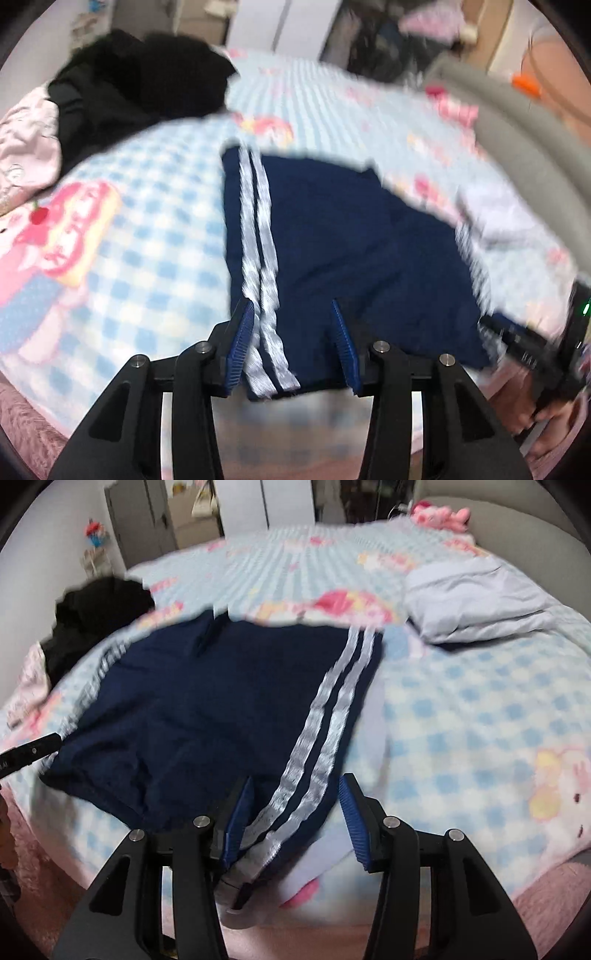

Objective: Fold clothes

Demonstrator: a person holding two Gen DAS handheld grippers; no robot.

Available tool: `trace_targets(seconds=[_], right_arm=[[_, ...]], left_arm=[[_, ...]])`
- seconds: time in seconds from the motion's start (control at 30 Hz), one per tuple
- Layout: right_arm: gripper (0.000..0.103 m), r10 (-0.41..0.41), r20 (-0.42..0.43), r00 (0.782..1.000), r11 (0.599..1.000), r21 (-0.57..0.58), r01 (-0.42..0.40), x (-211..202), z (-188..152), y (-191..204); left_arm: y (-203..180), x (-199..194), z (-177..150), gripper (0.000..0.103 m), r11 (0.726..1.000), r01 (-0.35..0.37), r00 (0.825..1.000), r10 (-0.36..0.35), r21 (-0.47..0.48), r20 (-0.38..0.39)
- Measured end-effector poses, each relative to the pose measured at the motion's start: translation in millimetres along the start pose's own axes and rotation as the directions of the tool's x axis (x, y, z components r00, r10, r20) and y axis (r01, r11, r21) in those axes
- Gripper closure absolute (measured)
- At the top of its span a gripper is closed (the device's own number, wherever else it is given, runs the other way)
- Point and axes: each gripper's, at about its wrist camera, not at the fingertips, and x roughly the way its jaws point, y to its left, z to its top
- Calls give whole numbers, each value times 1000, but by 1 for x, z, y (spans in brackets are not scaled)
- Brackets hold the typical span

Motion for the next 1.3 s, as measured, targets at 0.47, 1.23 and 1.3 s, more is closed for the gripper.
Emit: trace_targets(seconds=[0.47,1.23,1.3], right_arm=[[54,-107,-91,990,994,-2,108,3,-16,-1],[87,149,-117,982,989,-1,-150,-10,-25,12],[91,123,-83,989,991,-51,-128,-22,-26,16]], left_arm=[[6,29,-22,56,987,-148,978,156,64,-137],[6,29,-28,90,993,90,984,-100,-77,-144],[6,20,-28,90,994,92,986,-100,-65,-136]])
